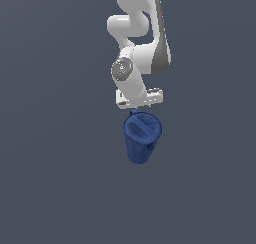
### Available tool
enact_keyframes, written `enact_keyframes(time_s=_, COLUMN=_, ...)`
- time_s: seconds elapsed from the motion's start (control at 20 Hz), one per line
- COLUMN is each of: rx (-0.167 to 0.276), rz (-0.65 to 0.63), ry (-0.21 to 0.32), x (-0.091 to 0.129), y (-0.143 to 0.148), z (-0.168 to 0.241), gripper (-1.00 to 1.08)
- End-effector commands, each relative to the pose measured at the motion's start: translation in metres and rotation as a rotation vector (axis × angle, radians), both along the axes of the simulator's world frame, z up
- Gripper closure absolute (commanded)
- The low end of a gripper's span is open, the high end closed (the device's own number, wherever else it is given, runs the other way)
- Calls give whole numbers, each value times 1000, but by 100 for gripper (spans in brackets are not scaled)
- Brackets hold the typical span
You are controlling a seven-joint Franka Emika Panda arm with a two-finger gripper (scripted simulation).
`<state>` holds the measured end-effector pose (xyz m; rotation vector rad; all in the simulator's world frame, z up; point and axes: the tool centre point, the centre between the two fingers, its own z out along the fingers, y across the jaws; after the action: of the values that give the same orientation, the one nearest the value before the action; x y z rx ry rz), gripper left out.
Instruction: Pick up the object and move it to a goal position.
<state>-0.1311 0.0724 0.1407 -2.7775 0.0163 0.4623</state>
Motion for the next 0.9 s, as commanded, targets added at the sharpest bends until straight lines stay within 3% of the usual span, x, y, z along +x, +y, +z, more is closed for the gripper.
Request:
enact_keyframes(time_s=0.0, rx=16, rz=-18, ry=14, x=-5, y=1, z=-16, gripper=-20)
enact_keyframes(time_s=0.45, rx=29, rz=-83, ry=10, x=-18, y=-8, z=-60, gripper=-20)
enact_keyframes(time_s=0.85, rx=1, rz=-131, ry=-63, x=-17, y=-26, z=-79, gripper=-20)
